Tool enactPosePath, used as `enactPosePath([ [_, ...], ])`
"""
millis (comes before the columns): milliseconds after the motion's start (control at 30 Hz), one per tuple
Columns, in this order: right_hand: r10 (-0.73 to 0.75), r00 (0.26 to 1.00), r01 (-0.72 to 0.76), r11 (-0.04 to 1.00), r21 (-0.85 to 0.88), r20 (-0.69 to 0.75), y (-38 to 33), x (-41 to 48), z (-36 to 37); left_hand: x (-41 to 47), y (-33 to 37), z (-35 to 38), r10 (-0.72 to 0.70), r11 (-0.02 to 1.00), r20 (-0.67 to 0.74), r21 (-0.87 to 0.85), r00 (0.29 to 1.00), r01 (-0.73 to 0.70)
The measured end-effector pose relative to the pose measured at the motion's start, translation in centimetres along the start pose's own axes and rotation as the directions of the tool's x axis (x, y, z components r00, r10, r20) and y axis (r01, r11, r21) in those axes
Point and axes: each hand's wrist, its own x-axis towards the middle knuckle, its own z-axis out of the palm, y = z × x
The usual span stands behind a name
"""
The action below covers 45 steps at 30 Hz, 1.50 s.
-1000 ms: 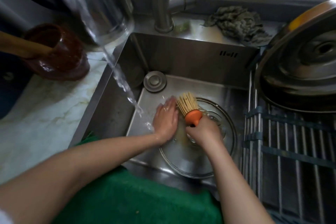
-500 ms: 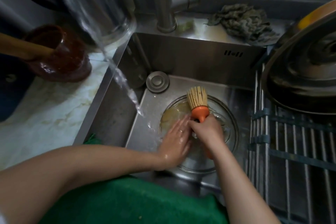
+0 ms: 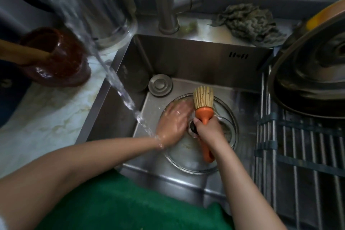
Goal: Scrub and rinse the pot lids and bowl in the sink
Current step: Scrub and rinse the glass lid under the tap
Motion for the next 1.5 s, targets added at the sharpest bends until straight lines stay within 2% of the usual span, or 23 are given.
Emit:
enactPosePath([
  [67,-0.003,0.999,0.002,0.999,0.033,0.044,-0.1,0.1,0.1,2.0,-1.3,-0.5,-0.288,0.952,-0.066,-0.126,0.955,0.278],
  [100,0.006,0.998,-0.009,0.999,0.049,0.058,-0.2,0.1,0.2,1.7,-1.0,-0.3,-0.317,0.948,-0.093,-0.071,0.944,0.311],
  [133,0.023,0.998,-0.027,0.997,0.07,0.066,-0.1,0.0,0.4,0.7,-0.3,0.2,-0.264,0.964,-0.091,0.009,0.96,0.266],
  [200,0.063,0.995,-0.073,0.989,0.131,0.076,0.2,0.3,0.8,-2.2,1.0,1.1,-0.012,0.997,0.015,0.073,1.0,0.011],
  [267,0.082,0.993,-0.095,0.979,0.179,0.08,0.1,0.3,0.8,-2.7,0.1,0.5,0.232,0.97,0.107,0.043,0.967,-0.238],
  [300,0.08,0.993,-0.096,0.975,0.201,0.087,-0.1,0.1,0.7,-1.8,-0.8,0.0,0.259,0.962,0.086,0.059,0.962,-0.265],
  [333,0.076,0.991,-0.099,0.97,0.222,0.108,-0.2,-0.1,0.5,-0.7,-1.6,-0.3,0.189,0.98,0.053,0.049,0.981,-0.192],
  [367,0.071,0.989,-0.1,0.968,0.231,0.13,-0.1,0.0,0.4,0.0,-1.9,-0.8,0.013,1.0,0.017,-0.001,1.0,-0.013],
  [400,0.069,0.987,-0.103,0.965,0.243,0.145,-0.3,-0.2,0.2,0.2,-1.6,-1.0,-0.204,0.978,-0.004,-0.046,0.979,0.204],
  [433,0.07,0.986,-0.107,0.959,0.261,0.148,-0.4,-0.3,0.2,-0.3,-0.9,-0.9,-0.351,0.935,-0.022,-0.062,0.936,0.349],
  [467,0.071,0.99,-0.103,0.956,0.276,0.125,-0.4,-0.2,0.2,-1.3,-0.2,-0.2,-0.399,0.917,-0.041,-0.035,0.916,0.398],
  [500,0.07,0.994,-0.091,0.959,0.269,0.087,-0.4,0.0,0.4,-2.5,0.6,0.3,-0.394,0.919,0.001,0.009,0.919,0.394],
  [567,0.068,0.998,-0.066,0.981,0.184,-0.009,-0.6,-0.3,0.4,-4.8,1.7,-0.1,-0.292,0.956,0.233,0.072,0.928,0.283],
  [633,0.027,0.995,-0.016,0.995,0.103,-0.101,-0.8,-0.9,-0.1,-4.8,1.8,-2.0,-0.194,0.981,0.437,0.1,0.878,0.167],
  [667,-0.03,0.991,0.034,0.999,0.028,-0.131,-0.9,-1.2,-0.2,-4.1,1.9,-3.4,-0.17,0.985,0.54,0.062,0.824,0.163],
  [700,-0.09,0.984,0.08,0.994,-0.077,-0.151,-1.1,-1.7,-0.4,-3.3,1.9,-4.6,-0.159,0.973,0.608,-0.039,0.778,0.229],
  [767,-0.186,0.969,0.129,0.942,-0.308,-0.161,-1.4,-2.5,-0.5,-2.2,1.5,-6.9,-0.205,0.856,0.67,-0.231,0.714,0.463],
  [867,-0.279,0.949,0.172,0.85,-0.498,-0.149,-0.9,-2.8,-0.1,-3.8,1.5,-8.8,-0.304,0.723,0.704,-0.268,0.641,0.637],
  [967,-0.361,0.929,0.278,0.827,-0.488,-0.082,-0.7,-3.2,0.2,-6.9,2.8,-10.9,-0.324,0.735,0.765,-0.167,0.556,0.657],
  [1067,-0.443,0.896,0.388,0.77,-0.506,0.014,-1.0,-3.0,0.2,-8.1,4.3,-12.8,-0.3,0.716,0.747,-0.235,0.593,0.658],
  [1200,-0.415,0.91,0.36,0.811,-0.461,-0.02,-1.6,-3.9,-0.4,-8.3,5.6,-15.6,-0.406,0.55,0.652,-0.384,0.64,0.741],
  [1367,-0.394,0.917,0.333,0.841,-0.426,-0.06,-3.4,-5.2,-2.2,-9.3,5.4,-17.8,-0.503,0.405,0.599,-0.473,0.623,0.783],
  [1500,-0.326,0.932,0.294,0.936,-0.192,-0.16,-5.5,-6.5,-3.8,-9.6,5.7,-18.1,-0.553,0.267,0.6,-0.53,0.578,0.805],
])
